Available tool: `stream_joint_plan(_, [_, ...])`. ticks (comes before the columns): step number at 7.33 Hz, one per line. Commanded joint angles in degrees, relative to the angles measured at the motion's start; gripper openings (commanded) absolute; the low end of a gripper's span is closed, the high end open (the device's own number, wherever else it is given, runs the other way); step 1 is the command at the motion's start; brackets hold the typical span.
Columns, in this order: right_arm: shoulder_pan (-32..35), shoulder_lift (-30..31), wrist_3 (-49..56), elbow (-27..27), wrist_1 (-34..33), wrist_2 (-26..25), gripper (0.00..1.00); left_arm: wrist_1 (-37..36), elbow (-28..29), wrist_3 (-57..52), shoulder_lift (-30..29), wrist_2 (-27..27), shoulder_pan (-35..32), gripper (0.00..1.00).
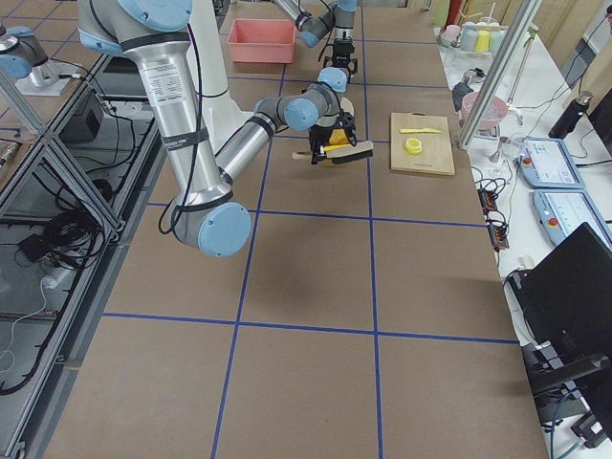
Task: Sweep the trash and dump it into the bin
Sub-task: 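Lift the brush with the right gripper and move it behind the corn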
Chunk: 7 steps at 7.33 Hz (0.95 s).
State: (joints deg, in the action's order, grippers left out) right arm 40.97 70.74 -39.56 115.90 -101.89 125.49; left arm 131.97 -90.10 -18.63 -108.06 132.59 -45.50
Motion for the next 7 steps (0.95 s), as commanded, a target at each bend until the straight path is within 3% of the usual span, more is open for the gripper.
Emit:
stream_joint_plan(1, [-2.73, -4.44, 0.62, -0.93, -8.09, -2.69, 0.0, 0.04, 0.45, 0.08, -0.04, -0.14, 0.41, 0.97])
stream_joint_plan(6, [-2.82, -11.4, -4.89, -12.96, -8.95, -3.94, 0.0, 0.13, 1.42, 0.08, -0.13, -0.05, 1.03, 0.97])
stream_joint_plan(7, [-2.91, -12.28, -5.78, -13.15, -8.94, -3.15, 0.0, 0.13, 1.51, 0.08, -0.22, -0.05, 1.03, 0.96])
